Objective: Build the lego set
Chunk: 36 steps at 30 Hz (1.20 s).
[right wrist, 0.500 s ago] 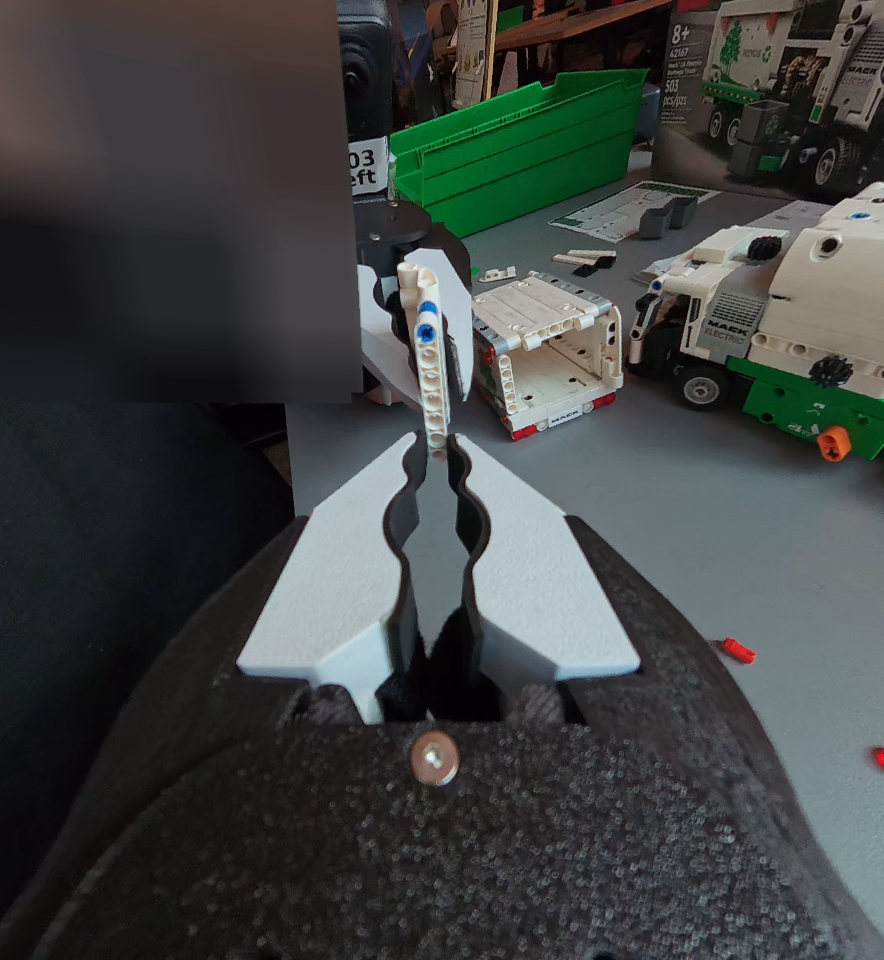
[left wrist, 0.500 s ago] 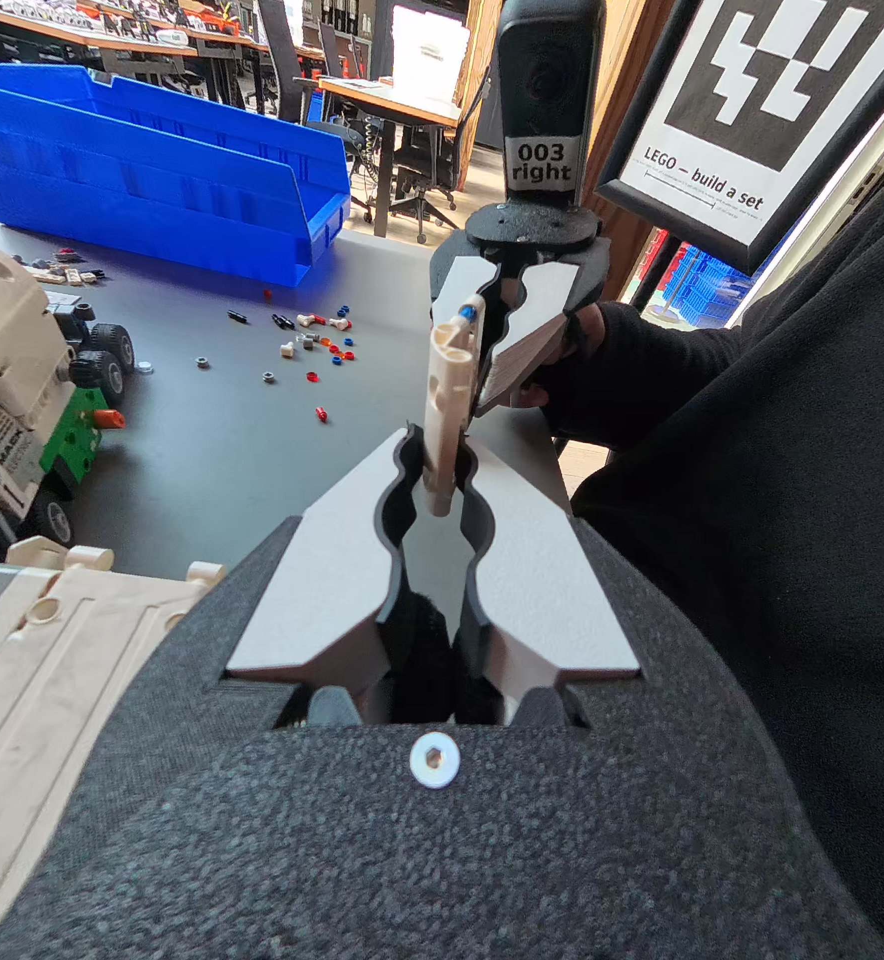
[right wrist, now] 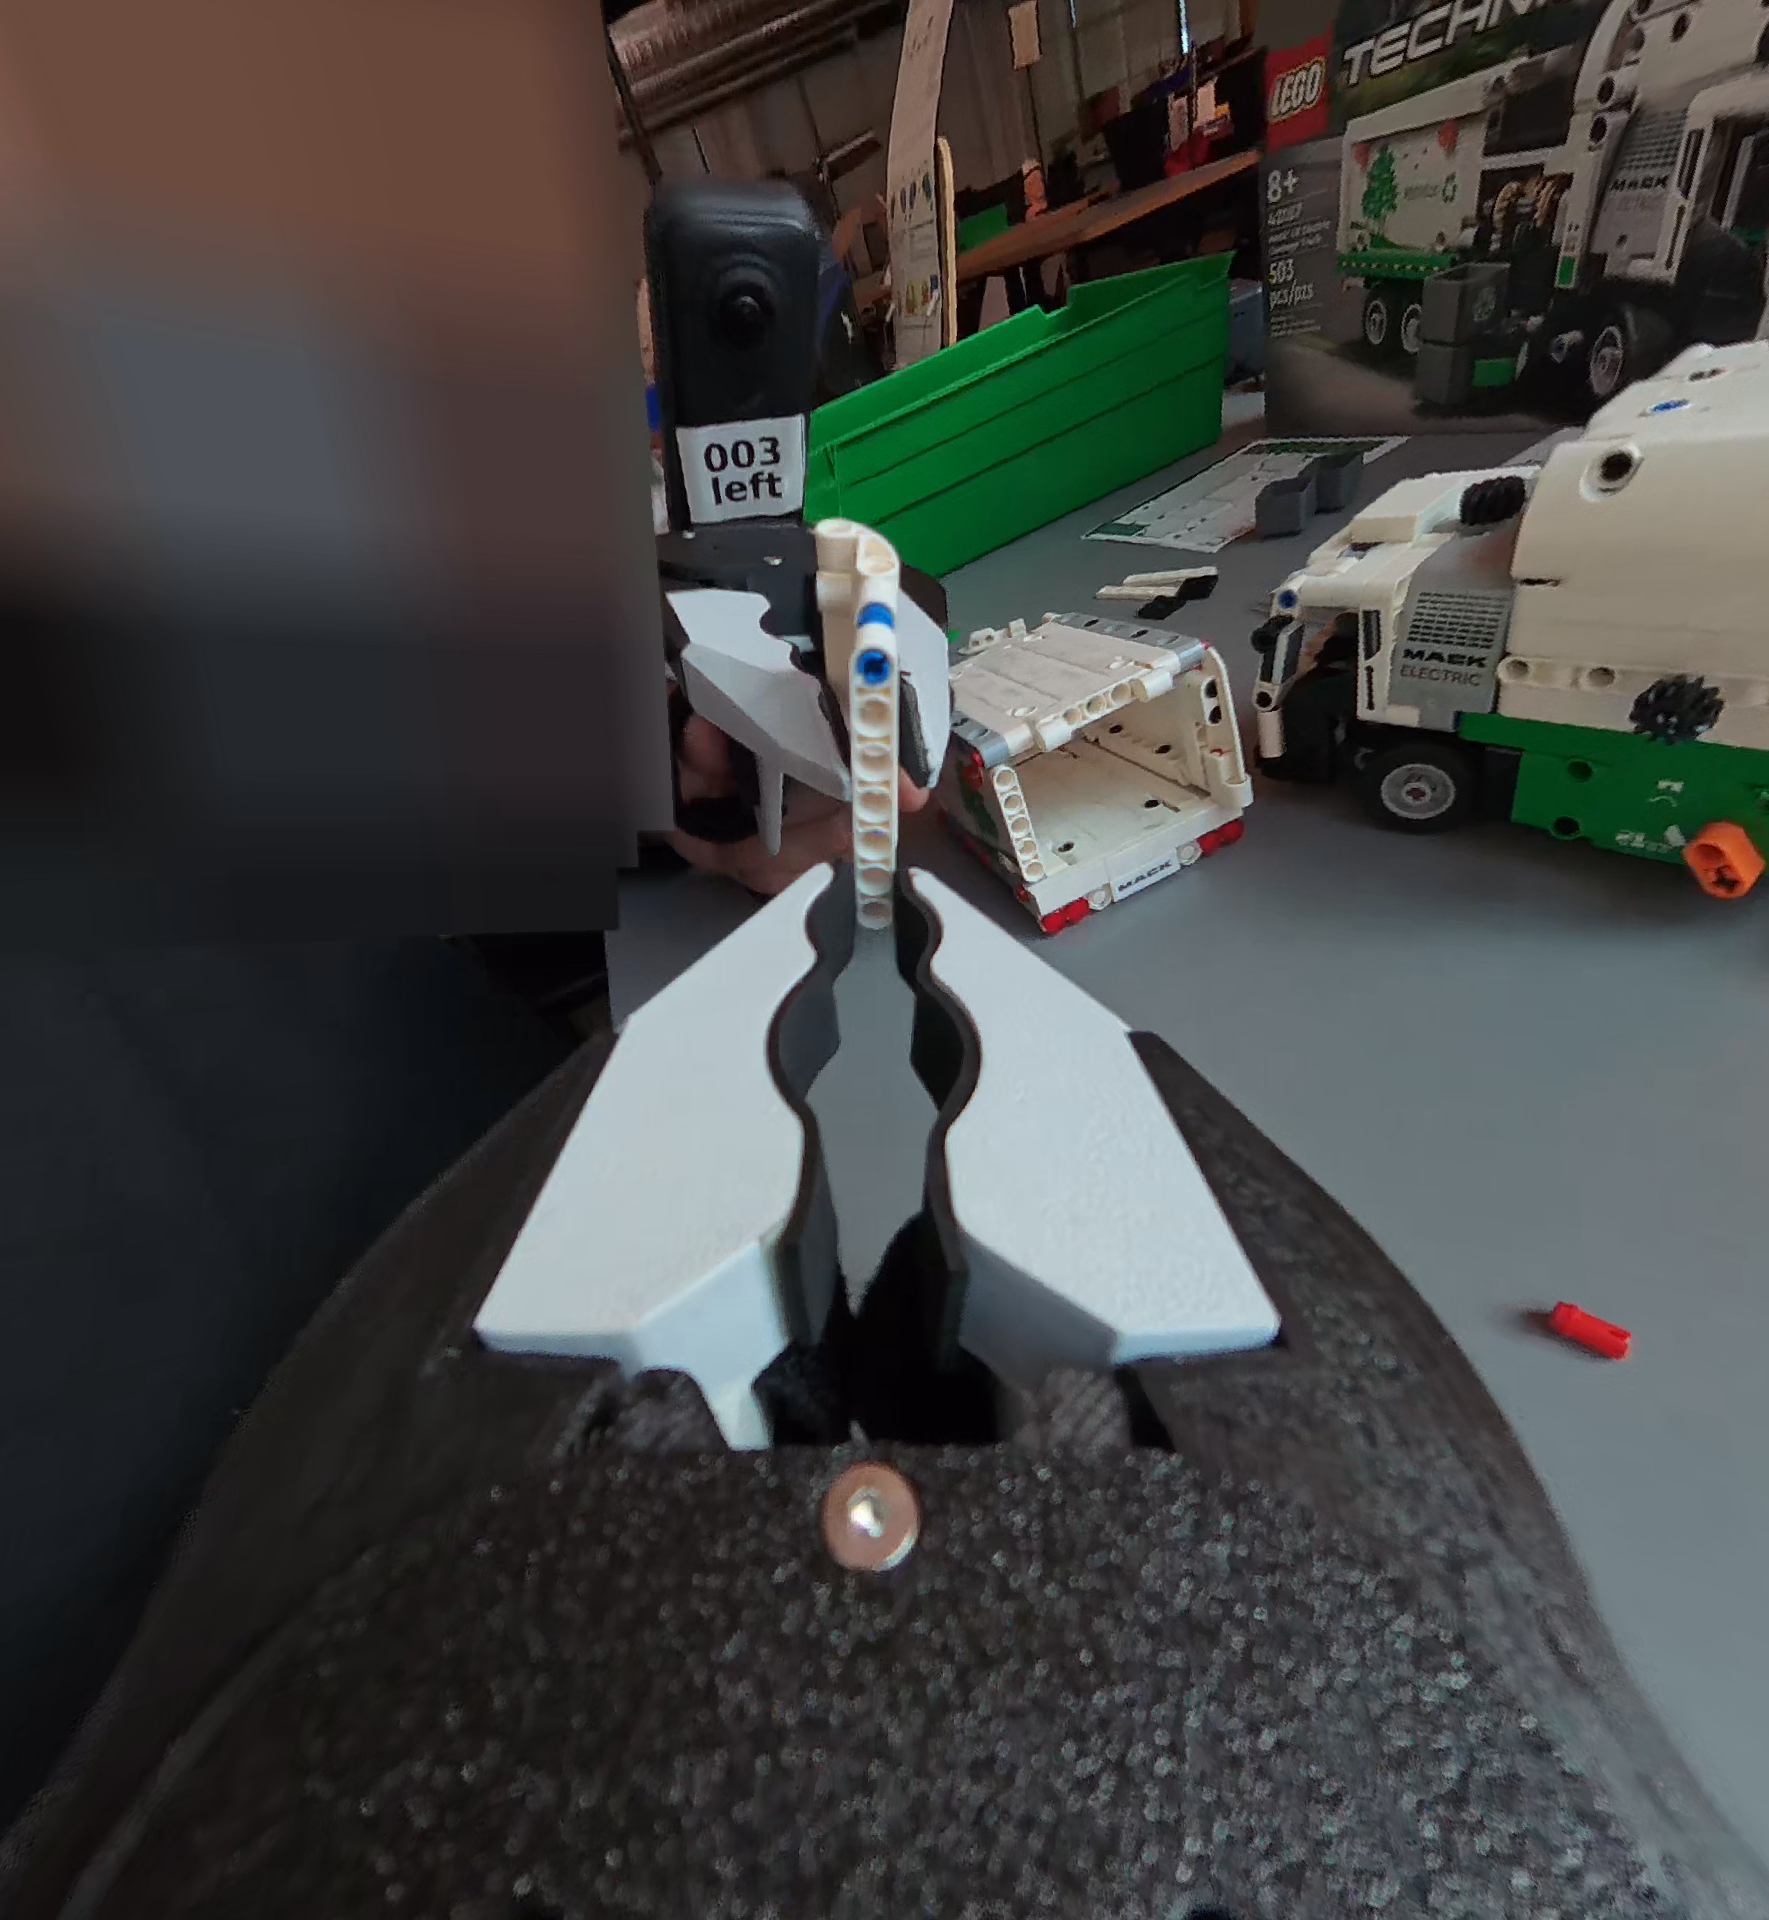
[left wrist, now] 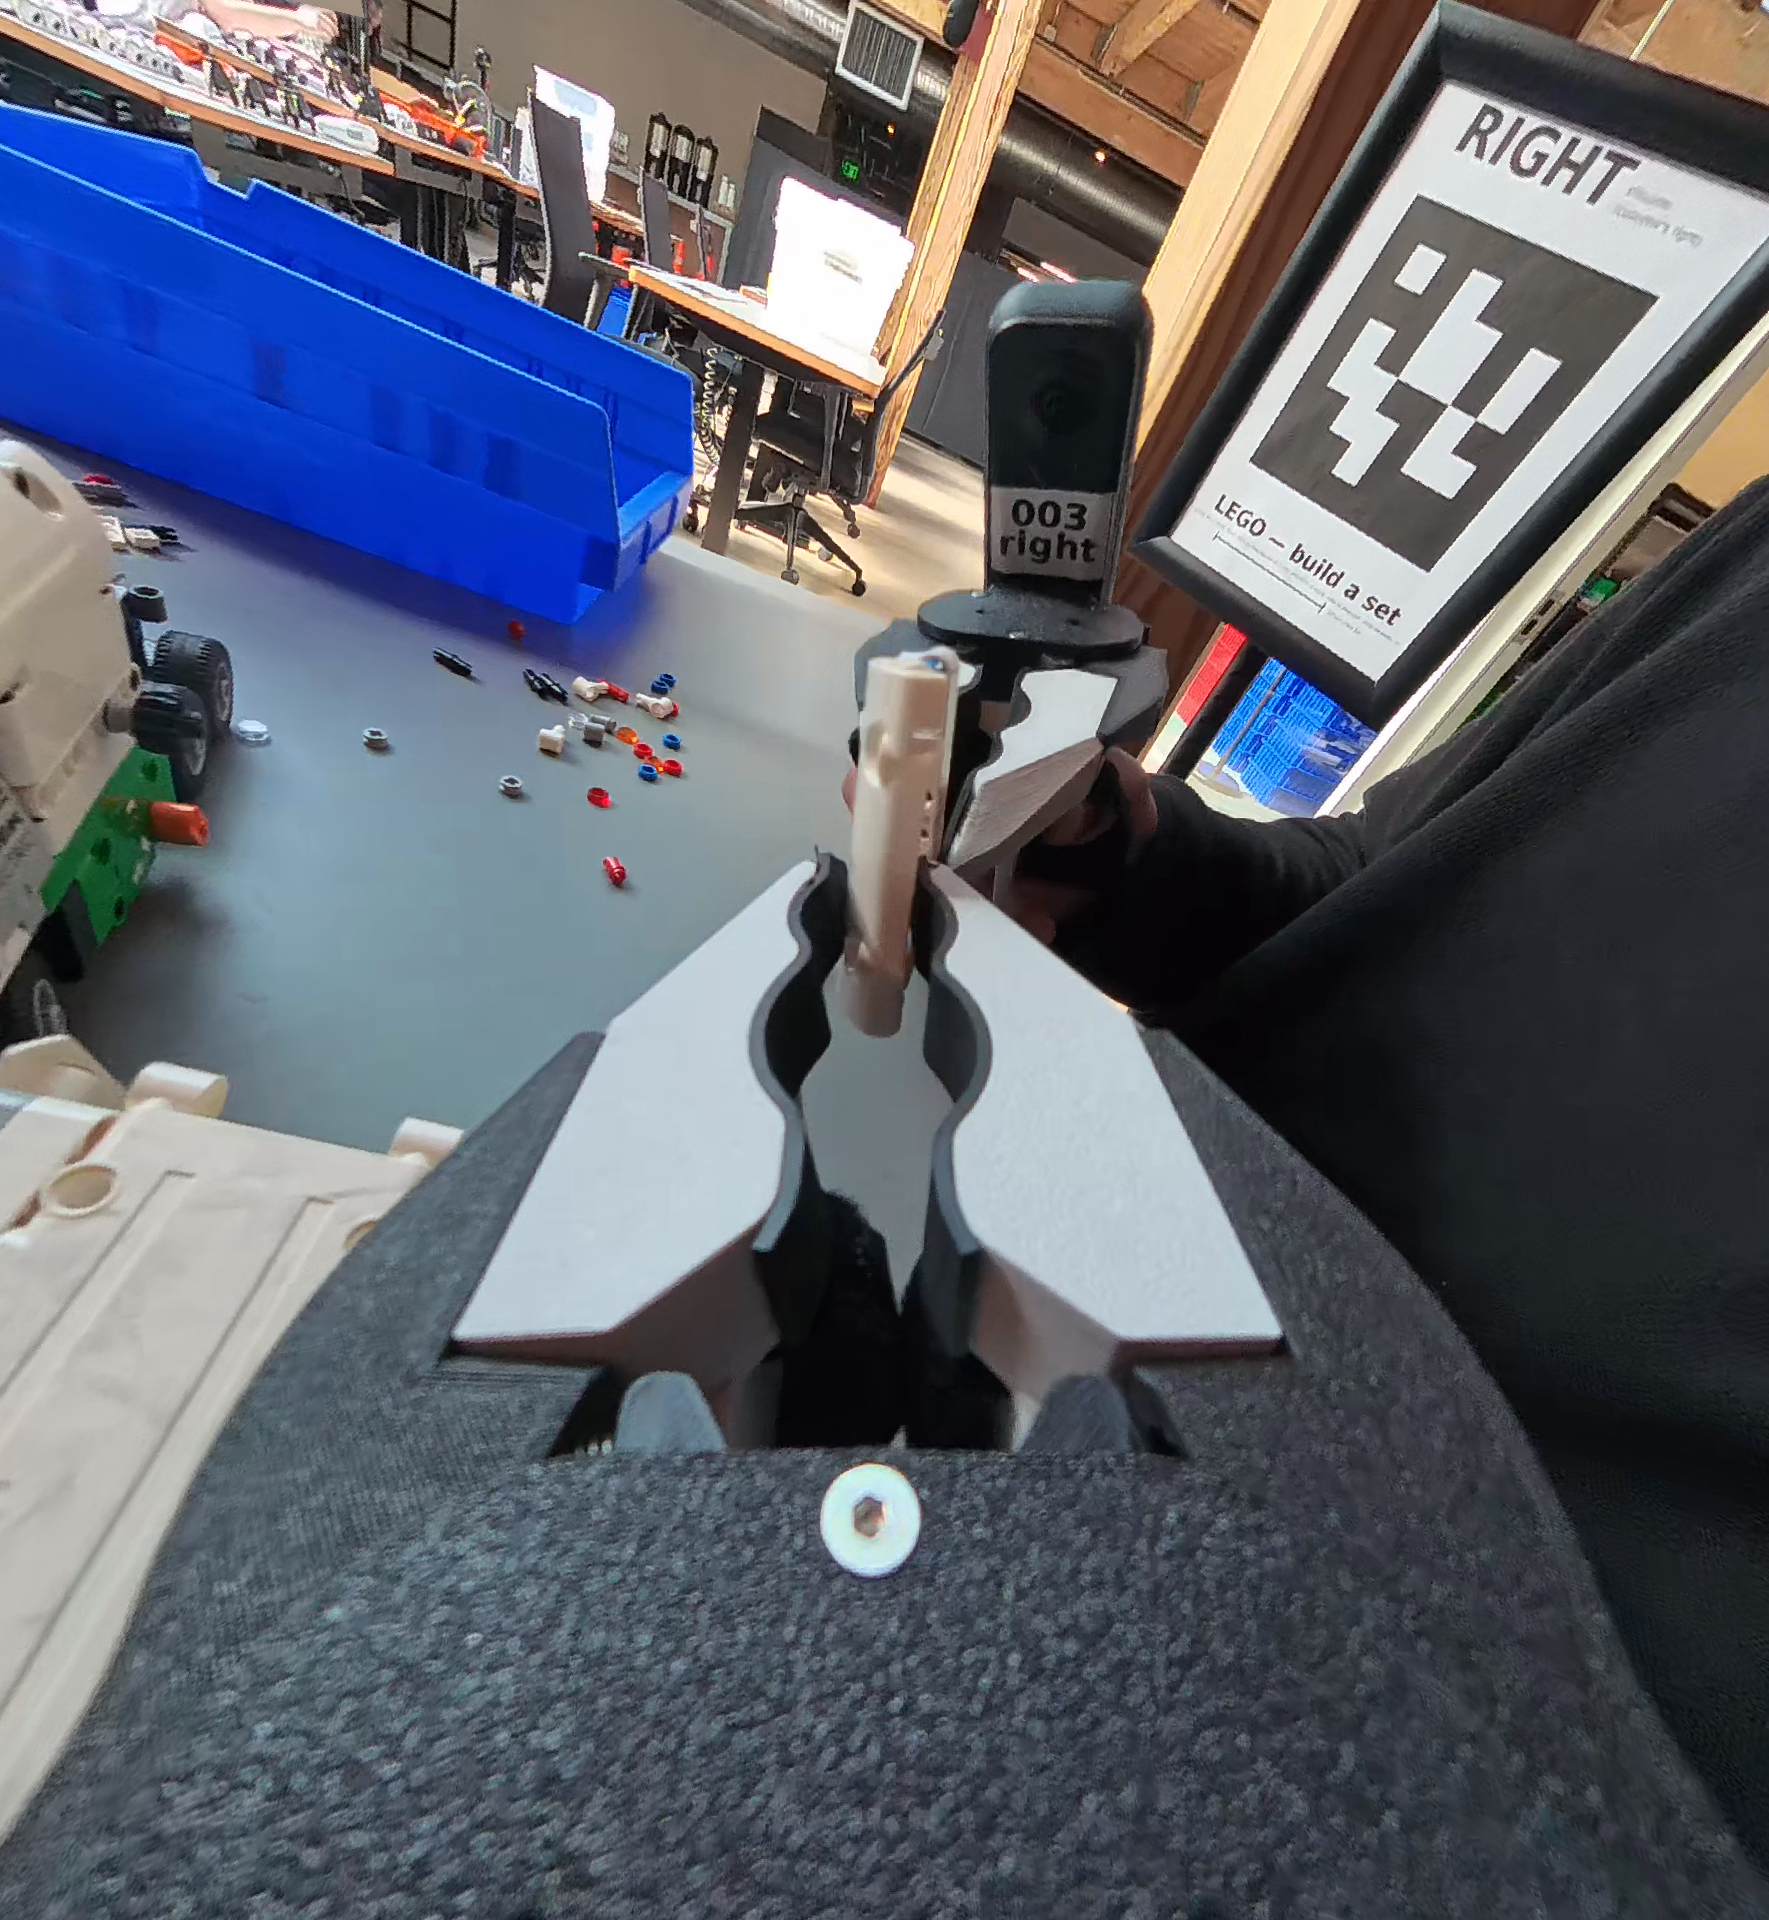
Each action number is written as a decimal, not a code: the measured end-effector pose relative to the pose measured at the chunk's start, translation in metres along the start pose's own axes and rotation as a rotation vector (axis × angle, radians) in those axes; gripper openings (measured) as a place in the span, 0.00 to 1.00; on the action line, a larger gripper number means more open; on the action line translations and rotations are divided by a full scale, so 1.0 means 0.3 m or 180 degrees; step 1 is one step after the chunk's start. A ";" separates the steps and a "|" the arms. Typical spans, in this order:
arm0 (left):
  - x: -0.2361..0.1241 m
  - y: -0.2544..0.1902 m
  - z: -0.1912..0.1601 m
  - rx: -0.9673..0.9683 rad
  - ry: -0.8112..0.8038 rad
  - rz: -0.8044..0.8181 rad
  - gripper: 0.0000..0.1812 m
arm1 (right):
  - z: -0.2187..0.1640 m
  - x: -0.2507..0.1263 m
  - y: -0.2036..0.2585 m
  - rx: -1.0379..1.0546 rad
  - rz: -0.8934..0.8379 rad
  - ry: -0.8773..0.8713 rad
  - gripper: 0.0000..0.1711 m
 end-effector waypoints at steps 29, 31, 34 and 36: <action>0.051 -0.078 -0.058 0.2289 0.0477 0.1496 0.35 | 0.026 0.025 0.037 -0.0290 0.0609 0.0488 0.18; 0.043 -0.097 -0.028 0.1668 0.0276 0.1290 0.36 | 0.040 0.028 0.067 -0.0963 0.0700 0.0391 0.27; 0.035 -0.124 -0.003 0.0964 -0.0015 0.0981 0.35 | 0.053 0.046 0.085 -0.1073 0.0833 0.0176 0.30; 0.027 -0.142 0.003 0.0890 -0.0191 0.0893 0.35 | 0.073 0.056 0.076 -0.0775 0.0957 -0.0112 0.37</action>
Point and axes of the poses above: each gripper's, where its closed fingertips meet, x out along the fingers, z out of its top, y = z × x across the jaws, the point moved 7 cm from there along -x, back along the fingers, and after that the axes turned 15 degrees about z, right-handed, at the moved point
